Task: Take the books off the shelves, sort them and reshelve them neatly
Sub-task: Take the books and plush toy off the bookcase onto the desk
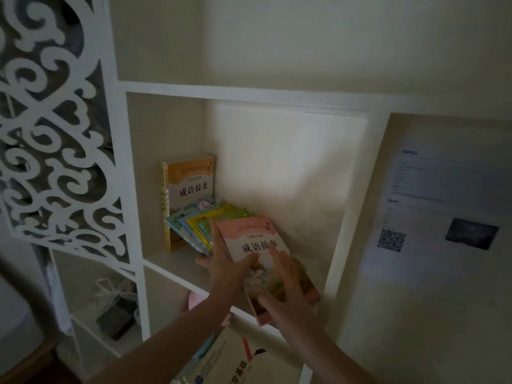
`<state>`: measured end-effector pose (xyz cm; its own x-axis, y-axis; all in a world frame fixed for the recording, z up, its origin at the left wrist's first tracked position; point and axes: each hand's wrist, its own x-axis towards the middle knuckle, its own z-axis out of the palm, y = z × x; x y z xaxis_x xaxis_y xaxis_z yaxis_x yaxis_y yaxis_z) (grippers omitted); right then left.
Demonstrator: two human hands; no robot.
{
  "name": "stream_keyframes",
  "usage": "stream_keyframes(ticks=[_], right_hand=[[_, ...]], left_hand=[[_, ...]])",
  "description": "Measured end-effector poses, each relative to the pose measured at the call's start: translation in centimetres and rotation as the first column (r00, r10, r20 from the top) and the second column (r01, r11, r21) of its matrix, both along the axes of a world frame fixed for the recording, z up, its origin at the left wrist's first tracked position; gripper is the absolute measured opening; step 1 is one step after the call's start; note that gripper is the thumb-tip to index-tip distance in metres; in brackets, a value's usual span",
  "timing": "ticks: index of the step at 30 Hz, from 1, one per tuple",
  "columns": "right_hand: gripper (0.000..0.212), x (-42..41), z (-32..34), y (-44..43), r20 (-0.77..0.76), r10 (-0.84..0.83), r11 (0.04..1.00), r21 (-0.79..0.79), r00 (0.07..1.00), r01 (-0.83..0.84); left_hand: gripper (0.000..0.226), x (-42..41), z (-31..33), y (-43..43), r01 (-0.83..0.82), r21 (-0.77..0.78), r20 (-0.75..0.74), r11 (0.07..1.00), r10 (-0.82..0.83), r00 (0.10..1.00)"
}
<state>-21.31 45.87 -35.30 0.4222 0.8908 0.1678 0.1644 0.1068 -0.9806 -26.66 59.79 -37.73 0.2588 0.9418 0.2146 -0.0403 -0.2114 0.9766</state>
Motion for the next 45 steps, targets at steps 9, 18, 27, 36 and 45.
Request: stream_keyframes(ticks=[9,18,27,36,45], right_hand=[[0.079,1.5,-1.2,0.3,0.198,-0.046,0.999,0.015,0.979,0.044],[0.095,1.3,-0.5,2.2,0.195,0.184,0.976,-0.153,0.964,-0.155],[0.094,1.5,-0.3,2.6,0.172,0.259,0.962,-0.132,0.951,-0.238],[0.095,0.8,-0.7,3.3,0.177,0.320,0.947,-0.102,0.931,-0.306],[0.088,-2.1,1.3,-2.5,0.332,0.293,0.943,0.053,0.896,-0.328]], left_hand=[[0.110,-4.7,0.8,-0.1,0.239,-0.026,0.051,0.971,-0.237,0.970],[0.097,-13.5,1.9,-0.4,0.484,-0.157,0.067,0.861,-0.480,0.875],[0.082,-14.0,1.3,-0.7,0.487,-0.085,0.100,0.869,-0.479,0.872],[0.086,-15.5,1.0,-1.7,0.422,-0.066,0.121,0.904,-0.412,0.903],[0.090,-19.3,0.8,-4.3,0.376,0.047,-0.032,0.925,-0.375,0.927]])
